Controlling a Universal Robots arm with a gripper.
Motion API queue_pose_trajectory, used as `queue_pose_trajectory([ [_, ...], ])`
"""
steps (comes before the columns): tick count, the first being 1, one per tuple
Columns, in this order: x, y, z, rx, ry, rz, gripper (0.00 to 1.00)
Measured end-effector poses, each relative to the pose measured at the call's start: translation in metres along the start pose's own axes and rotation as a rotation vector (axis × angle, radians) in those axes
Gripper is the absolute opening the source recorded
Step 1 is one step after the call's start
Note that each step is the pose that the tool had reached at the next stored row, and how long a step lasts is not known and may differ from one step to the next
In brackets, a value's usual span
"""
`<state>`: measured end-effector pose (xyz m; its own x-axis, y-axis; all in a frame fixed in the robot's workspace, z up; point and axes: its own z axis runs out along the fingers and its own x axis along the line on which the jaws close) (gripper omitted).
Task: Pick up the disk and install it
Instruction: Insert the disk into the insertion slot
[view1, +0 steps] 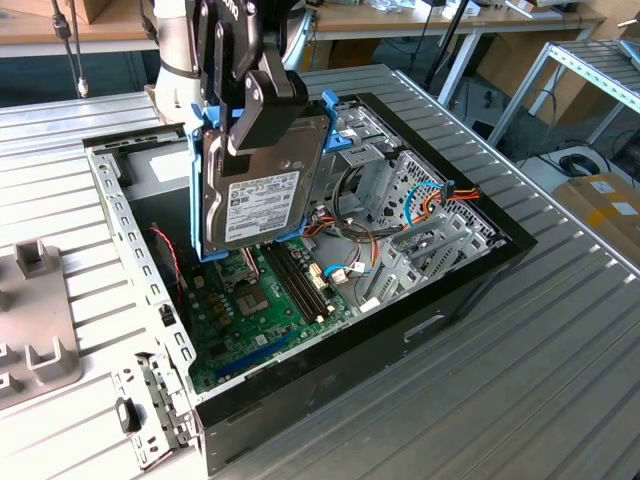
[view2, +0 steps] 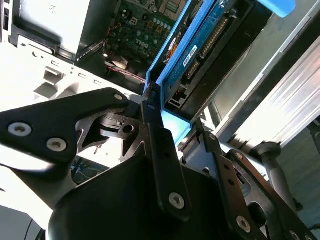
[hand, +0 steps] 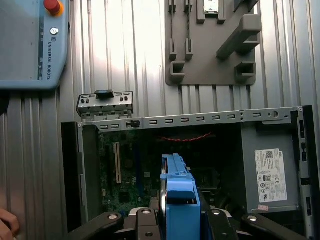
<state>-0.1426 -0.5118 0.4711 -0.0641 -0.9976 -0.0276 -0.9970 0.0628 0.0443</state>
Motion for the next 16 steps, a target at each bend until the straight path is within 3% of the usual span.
queue_pose_trajectory([
  [16, 0.0016, -0.0062, -0.0001, 0.0, 0.0, 0.0, 0.37],
])
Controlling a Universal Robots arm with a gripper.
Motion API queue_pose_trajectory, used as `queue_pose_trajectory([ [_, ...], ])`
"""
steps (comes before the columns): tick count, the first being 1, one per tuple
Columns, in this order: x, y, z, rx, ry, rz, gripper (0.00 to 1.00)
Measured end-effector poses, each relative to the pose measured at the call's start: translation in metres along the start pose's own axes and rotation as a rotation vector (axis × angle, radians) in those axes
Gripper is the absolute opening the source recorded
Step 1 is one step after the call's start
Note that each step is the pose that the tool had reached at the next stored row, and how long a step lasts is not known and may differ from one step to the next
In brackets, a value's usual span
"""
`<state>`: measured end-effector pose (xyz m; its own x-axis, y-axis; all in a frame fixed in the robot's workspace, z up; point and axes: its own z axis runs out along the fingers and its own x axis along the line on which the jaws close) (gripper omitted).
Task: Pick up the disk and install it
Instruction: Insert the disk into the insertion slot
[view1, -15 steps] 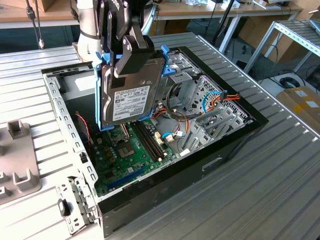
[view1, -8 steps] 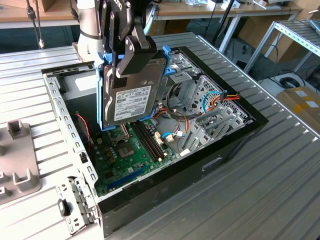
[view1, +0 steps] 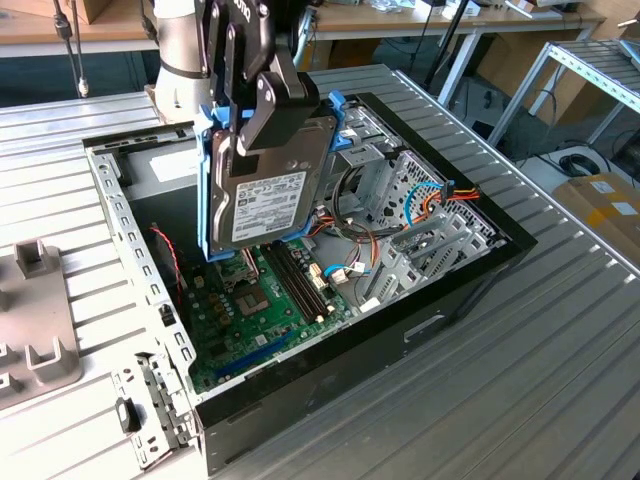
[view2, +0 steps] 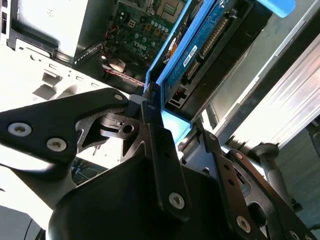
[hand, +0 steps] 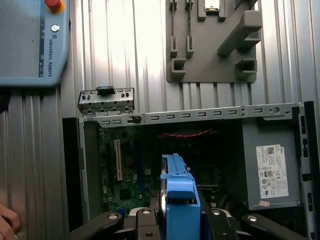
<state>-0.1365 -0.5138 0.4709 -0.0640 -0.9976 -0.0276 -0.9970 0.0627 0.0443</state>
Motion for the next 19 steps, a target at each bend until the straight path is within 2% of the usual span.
queue_pose_trajectory([
  [19, 0.0011, -0.0059, -0.0002, -0.0001, 0.0001, 0.0, 0.37],
])
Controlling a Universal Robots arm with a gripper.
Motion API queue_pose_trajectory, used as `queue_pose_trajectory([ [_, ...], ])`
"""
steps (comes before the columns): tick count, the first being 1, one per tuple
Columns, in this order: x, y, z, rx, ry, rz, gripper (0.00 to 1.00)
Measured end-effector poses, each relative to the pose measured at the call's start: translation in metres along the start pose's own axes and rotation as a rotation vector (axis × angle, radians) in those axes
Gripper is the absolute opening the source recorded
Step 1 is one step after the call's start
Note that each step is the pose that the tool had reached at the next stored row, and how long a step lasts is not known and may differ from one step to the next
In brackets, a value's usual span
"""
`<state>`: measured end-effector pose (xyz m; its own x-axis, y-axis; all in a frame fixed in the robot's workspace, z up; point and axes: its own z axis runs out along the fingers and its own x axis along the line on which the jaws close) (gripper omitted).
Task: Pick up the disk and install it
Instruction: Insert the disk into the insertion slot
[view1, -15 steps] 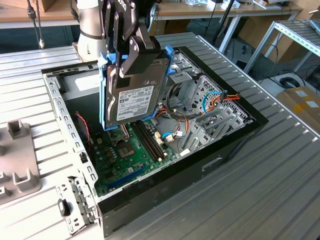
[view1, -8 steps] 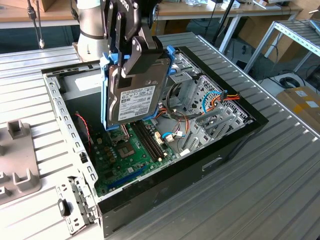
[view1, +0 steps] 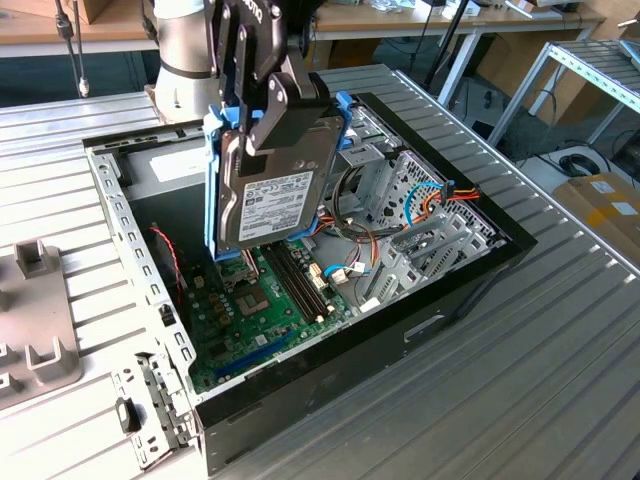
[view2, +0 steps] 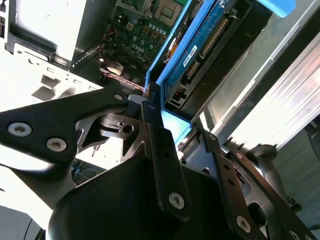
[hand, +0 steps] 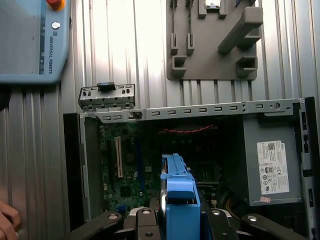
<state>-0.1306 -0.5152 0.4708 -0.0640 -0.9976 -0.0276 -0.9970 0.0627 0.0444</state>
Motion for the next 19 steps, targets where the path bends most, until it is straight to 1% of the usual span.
queue_pose_trajectory([
  [19, 0.0013, -0.0066, -0.0001, 0.0001, 0.0, 0.0, 0.37],
])
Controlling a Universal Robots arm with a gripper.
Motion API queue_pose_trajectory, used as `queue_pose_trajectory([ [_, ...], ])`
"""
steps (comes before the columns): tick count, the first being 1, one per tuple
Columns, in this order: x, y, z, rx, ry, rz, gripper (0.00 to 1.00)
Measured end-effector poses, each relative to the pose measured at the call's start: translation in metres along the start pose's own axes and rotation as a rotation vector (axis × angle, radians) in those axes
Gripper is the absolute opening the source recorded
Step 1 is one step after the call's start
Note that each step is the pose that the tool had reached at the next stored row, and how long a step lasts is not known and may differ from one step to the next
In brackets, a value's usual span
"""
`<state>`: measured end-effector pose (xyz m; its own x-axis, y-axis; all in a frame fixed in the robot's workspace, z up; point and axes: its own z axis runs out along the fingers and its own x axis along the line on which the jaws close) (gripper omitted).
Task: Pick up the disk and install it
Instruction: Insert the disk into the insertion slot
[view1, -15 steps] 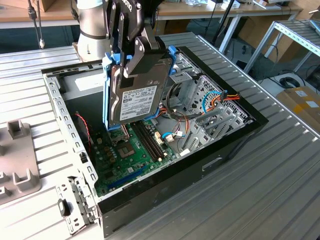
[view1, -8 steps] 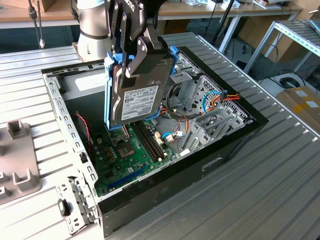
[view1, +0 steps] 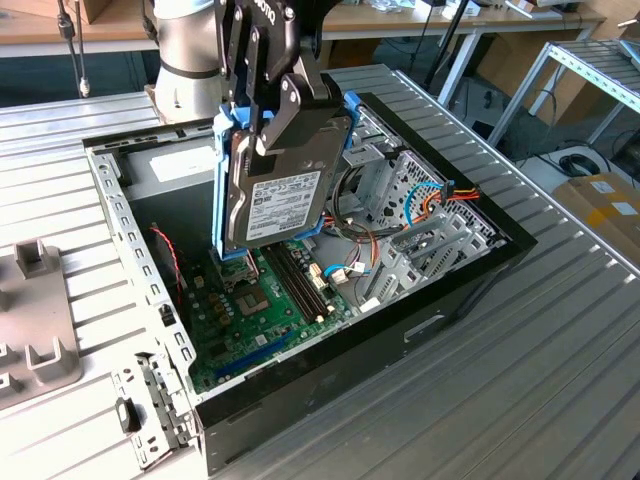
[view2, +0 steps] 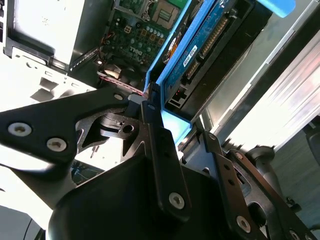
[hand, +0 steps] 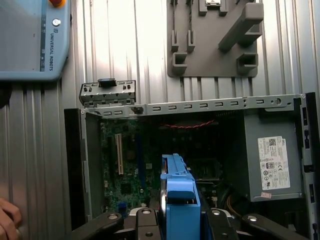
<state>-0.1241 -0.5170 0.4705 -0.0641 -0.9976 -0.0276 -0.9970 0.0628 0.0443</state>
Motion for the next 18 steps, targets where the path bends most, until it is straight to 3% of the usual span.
queue_pose_trajectory([
  [18, 0.0017, -0.0049, -0.0001, 0.0, 0.0, 0.0, 0.37],
])
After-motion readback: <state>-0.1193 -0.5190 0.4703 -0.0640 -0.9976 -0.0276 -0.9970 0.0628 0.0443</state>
